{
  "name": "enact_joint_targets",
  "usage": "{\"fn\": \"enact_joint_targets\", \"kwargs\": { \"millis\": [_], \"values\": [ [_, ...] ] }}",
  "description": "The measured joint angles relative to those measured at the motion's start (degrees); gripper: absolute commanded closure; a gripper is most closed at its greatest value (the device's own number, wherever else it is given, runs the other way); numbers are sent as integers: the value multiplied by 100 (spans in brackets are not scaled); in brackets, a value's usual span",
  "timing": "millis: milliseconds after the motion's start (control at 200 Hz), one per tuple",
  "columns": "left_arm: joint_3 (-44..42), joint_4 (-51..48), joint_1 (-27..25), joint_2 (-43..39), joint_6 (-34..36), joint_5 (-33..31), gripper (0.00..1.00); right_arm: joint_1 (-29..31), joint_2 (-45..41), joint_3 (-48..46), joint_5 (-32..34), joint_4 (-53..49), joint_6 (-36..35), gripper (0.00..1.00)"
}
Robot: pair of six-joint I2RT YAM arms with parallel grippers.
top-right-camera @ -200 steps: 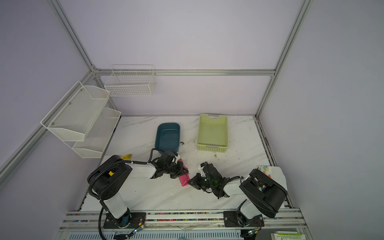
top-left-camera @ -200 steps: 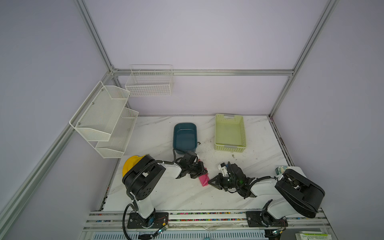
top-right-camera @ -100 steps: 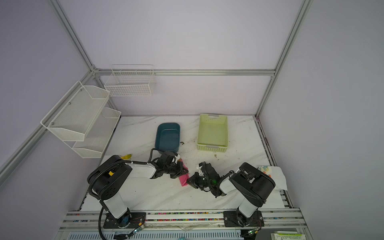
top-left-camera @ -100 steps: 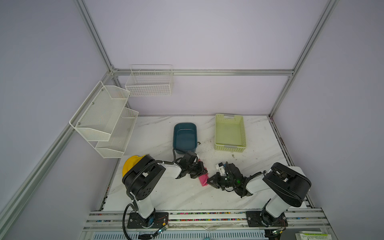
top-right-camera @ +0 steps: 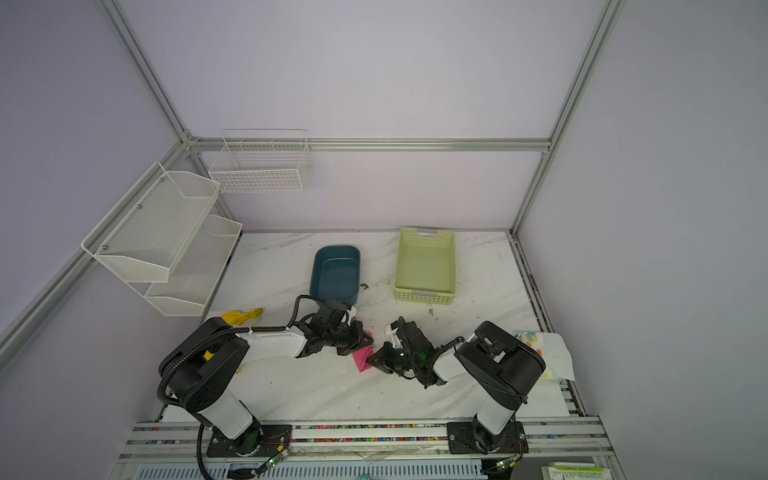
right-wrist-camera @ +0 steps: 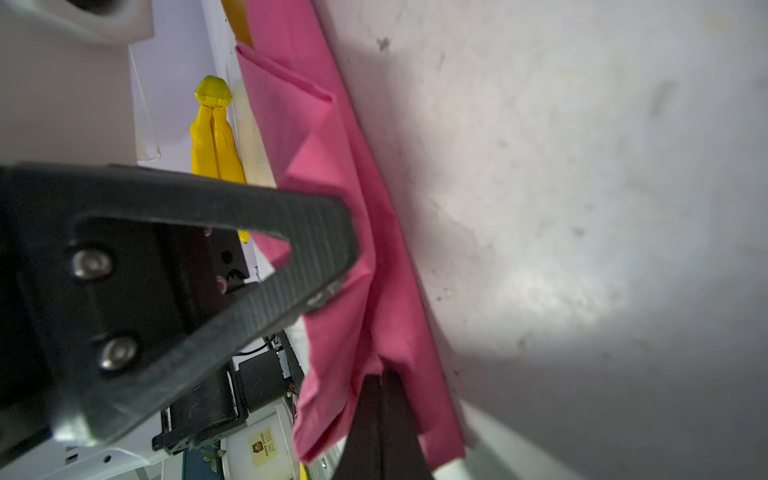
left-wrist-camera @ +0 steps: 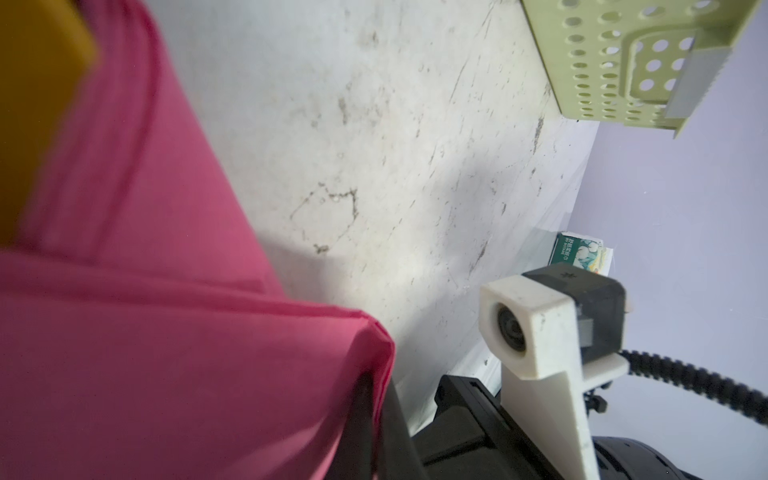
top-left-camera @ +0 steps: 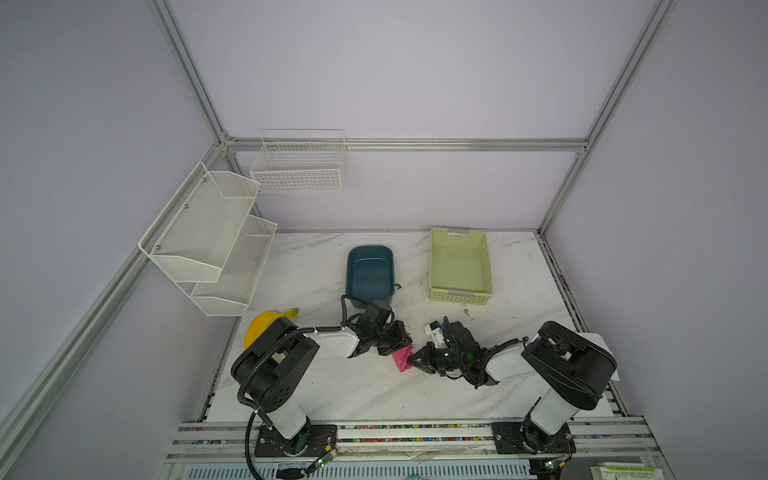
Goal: Place the utensils on the paper napkin and roll it up
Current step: 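Press the right gripper onto the napkin roll beside the left gripper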
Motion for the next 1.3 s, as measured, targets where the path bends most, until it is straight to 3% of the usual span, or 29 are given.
{"fn": "enact_joint_targets", "kwargs": {
  "millis": [695, 1300],
  "values": [
    [671, -343, -31, 424, 96, -7, 100, 39, 238, 282, -109, -168, -474, 100],
    [734, -122, -15, 866, 197, 188, 100, 142, 264, 396, -20, -343, -551, 100]
  ]
}}
